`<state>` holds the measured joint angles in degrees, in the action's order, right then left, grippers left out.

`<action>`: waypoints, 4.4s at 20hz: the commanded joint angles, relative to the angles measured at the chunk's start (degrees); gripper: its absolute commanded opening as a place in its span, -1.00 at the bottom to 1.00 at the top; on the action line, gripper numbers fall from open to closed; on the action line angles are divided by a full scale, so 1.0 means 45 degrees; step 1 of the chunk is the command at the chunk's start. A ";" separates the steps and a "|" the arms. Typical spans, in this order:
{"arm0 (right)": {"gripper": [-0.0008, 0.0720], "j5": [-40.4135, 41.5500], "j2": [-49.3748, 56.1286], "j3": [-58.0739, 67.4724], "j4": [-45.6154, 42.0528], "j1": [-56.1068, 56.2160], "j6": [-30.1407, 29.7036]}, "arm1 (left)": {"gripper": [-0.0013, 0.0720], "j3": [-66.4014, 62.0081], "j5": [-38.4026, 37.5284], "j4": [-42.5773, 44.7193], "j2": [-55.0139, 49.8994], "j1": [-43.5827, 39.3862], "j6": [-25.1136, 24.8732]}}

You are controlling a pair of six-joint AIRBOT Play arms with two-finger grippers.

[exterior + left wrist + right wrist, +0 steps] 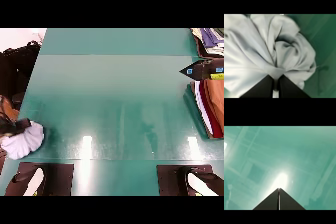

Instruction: Fold the shirts.

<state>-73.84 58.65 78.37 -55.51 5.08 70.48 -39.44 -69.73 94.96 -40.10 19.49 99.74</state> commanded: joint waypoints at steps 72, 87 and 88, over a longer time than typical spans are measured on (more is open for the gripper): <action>-0.94 -0.1637 0.1919 0.2565 -0.0908 -0.0024 0.0000 | -0.90 -0.6615 0.1962 -0.8694 -0.7563 -1.0331 -0.3929; 0.28 0.1962 0.7393 -0.2696 0.1015 0.3279 -0.1064 | -0.90 -0.6761 -0.0272 -0.6717 -0.5761 -0.8024 -0.3925; 0.28 0.1972 0.7810 -0.2273 0.1088 0.3405 -0.1064 | -0.90 -0.6761 -0.0267 -0.6717 -0.5761 -0.8024 -0.3925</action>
<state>-67.53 88.60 65.82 -52.42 18.31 66.72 -69.80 -70.72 64.42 -66.13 -16.82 82.08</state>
